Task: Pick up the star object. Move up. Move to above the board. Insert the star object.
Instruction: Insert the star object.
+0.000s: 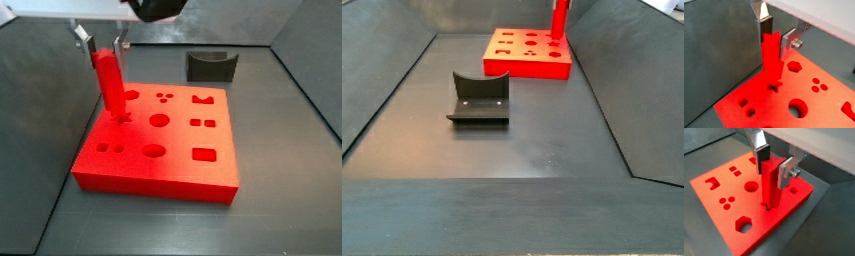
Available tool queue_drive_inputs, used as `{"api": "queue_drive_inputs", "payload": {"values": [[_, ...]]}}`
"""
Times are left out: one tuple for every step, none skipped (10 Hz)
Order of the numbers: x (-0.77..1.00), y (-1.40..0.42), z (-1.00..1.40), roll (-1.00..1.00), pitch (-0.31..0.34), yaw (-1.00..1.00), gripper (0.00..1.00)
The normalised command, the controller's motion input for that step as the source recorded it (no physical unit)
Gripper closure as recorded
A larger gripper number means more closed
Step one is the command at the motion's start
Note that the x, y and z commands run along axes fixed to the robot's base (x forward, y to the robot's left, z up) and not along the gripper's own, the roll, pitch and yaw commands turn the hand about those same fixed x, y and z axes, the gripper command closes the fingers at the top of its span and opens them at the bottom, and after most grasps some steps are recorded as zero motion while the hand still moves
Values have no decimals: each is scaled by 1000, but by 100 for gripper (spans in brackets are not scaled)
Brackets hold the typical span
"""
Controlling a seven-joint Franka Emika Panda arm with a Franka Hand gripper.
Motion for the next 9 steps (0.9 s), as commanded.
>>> {"api": "queue_drive_inputs", "payload": {"values": [[-23, -29, -294, 26, 0, 89, 100], [-11, -57, -494, 39, 0, 226, 100], [0, -40, -443, 0, 0, 214, 100], [280, 0, -183, 26, 63, 0, 100], [474, 0, -151, 10, 93, 0, 100], [351, 0, -166, 6, 76, 0, 100], [240, 0, -220, 11, 53, 0, 100], [300, 0, -249, 13, 76, 0, 100], [237, 0, -294, 31, 71, 0, 100]]}}
